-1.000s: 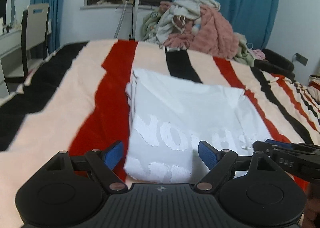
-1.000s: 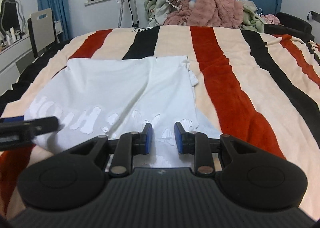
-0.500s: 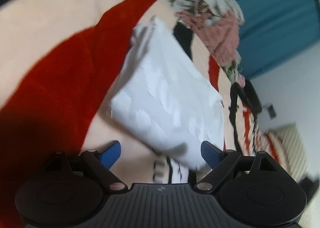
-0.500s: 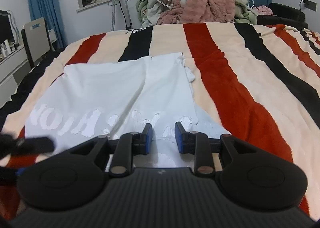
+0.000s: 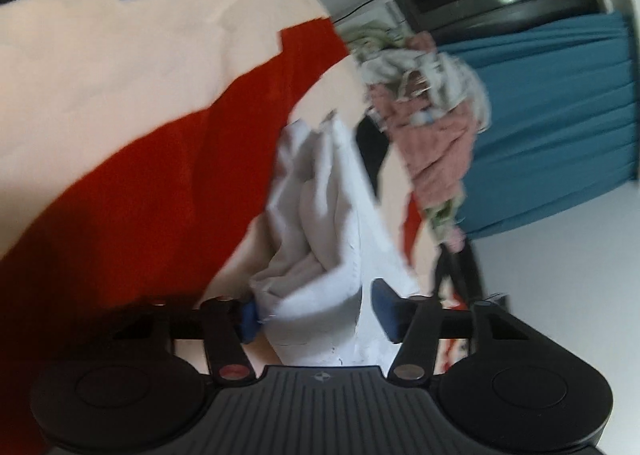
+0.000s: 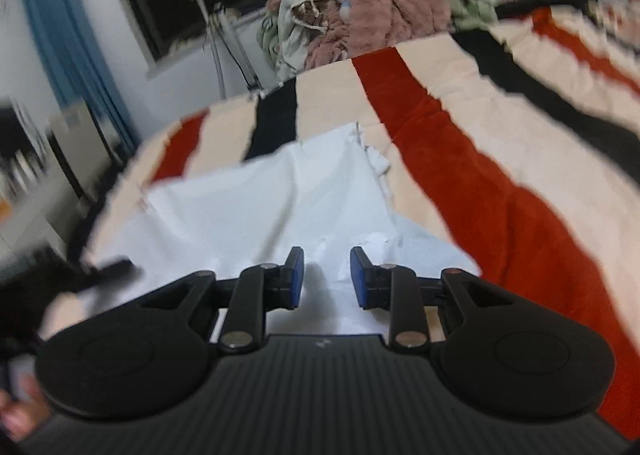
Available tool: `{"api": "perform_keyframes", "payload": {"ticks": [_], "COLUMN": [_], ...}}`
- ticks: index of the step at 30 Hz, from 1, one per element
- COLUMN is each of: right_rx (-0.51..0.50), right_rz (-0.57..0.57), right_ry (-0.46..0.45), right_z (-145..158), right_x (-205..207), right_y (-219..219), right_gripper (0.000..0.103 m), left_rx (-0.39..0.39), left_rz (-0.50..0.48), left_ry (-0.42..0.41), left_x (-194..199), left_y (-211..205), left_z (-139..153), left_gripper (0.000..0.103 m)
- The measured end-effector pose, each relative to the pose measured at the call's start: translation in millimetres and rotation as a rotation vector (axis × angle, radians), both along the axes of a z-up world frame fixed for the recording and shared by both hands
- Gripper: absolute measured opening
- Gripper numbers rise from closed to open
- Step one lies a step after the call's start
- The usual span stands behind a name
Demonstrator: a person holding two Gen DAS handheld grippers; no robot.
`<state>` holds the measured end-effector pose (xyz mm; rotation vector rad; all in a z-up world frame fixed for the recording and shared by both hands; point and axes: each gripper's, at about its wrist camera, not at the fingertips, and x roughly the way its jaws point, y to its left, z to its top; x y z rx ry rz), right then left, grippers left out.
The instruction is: Fold clothes
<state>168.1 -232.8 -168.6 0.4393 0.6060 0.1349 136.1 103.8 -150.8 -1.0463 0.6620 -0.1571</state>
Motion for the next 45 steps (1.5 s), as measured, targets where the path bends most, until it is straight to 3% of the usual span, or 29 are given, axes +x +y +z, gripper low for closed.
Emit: {"api": "perform_keyframes", "payload": {"ticks": [1, 4, 6, 9, 12, 16, 20, 25, 27, 30, 34, 41, 45], "right_rx": [0.070, 0.329, 0.508, 0.700, 0.767, 0.848, 0.870, 0.867, 0.840, 0.789, 0.743, 0.724, 0.717], "right_rz": [-0.005, 0.008, 0.040, 0.102, 0.148, 0.030, -0.133, -0.235, -0.262, -0.272, -0.263, -0.261, -0.283], "right_ry": [0.005, 0.024, 0.047, 0.128, 0.261, 0.321, 0.250, 0.166, 0.159, 0.141, 0.066, -0.104, -0.141], "right_z": [0, -1, -6, -19, -40, -67, -71, -75, -76, -69, -47, 27, 64], "right_x": [-1, -5, -7, -8, 2, 10, 4, 3, 3, -2, -19, -74, -95], "right_y": [-6, -22, -28, -24, -11, -18, -37, -51, -53, -52, -49, -75, -112], "right_gripper": [0.031, 0.048, 0.073, 0.079, 0.080, 0.076, 0.067, 0.062, 0.040, 0.022, 0.019, 0.019, 0.019], "left_rx": [0.004, 0.018, 0.031, -0.032, -0.061, -0.063, -0.074, -0.086, -0.095, -0.126, -0.131, -0.231, -0.206], "left_rz": [-0.004, -0.019, -0.033, -0.033, -0.031, -0.025, -0.025, -0.030, -0.026, -0.021, -0.046, -0.142, -0.255], "left_ry": [-0.006, -0.013, 0.016, 0.031, 0.029, 0.009, -0.015, -0.024, -0.027, -0.020, -0.040, -0.068, -0.014], "left_x": [0, 2, 4, 11, 16, 16, 16, 10, 4, -4, -12, -35, -30], "left_y": [0, -1, -2, 6, 8, 8, 8, 9, 8, 7, 3, -16, -49], "left_z": [1, 2, -7, -24, -29, -30, -29, -28, -28, -28, -14, 41, 74], "left_gripper": [0.054, 0.055, 0.053, 0.047, 0.042, 0.033, 0.029, 0.028, 0.028, 0.028, 0.028, 0.028, 0.028]}}
